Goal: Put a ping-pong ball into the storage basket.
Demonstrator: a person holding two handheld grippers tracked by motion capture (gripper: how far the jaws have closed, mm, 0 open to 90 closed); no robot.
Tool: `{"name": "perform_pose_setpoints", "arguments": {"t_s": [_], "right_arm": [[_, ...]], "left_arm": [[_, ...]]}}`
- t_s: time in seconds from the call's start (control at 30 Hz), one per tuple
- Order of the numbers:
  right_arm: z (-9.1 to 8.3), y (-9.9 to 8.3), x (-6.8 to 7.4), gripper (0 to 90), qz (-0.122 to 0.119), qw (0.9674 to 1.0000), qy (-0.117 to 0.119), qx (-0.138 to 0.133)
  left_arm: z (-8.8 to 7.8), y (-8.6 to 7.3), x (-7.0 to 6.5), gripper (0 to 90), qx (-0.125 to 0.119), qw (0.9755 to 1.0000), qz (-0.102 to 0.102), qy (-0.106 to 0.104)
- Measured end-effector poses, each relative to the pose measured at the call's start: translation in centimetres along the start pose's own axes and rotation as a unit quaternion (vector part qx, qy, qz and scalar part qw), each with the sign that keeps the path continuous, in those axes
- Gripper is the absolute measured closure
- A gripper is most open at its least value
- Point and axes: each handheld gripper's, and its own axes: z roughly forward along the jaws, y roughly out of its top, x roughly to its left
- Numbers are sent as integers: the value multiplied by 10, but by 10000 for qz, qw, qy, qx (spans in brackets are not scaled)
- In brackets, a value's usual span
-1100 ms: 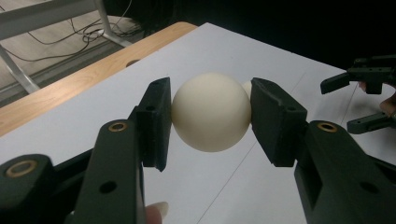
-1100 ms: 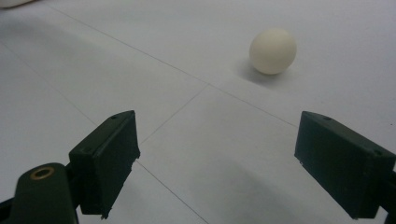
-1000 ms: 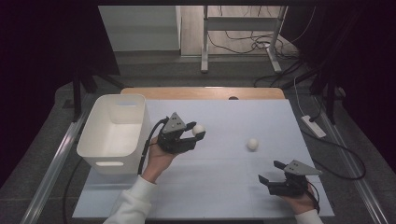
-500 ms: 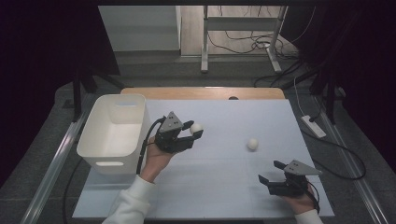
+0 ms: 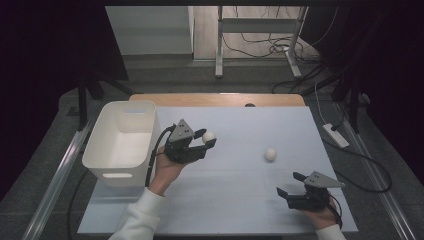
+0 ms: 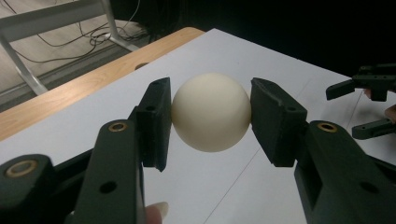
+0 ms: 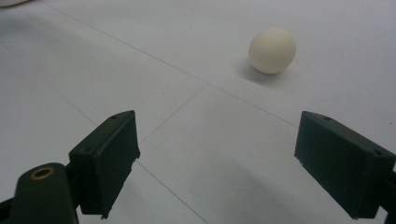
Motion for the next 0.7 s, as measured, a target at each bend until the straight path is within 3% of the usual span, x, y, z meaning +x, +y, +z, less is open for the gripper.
{"name": "perform_pose_setpoints", "arguments": {"t_s": [0.7], "right_arm": [[0, 0, 0, 139, -4, 10000, 0, 1]], "left_arm": [[-8, 1, 4, 503, -72, 10000, -24, 63]]}}
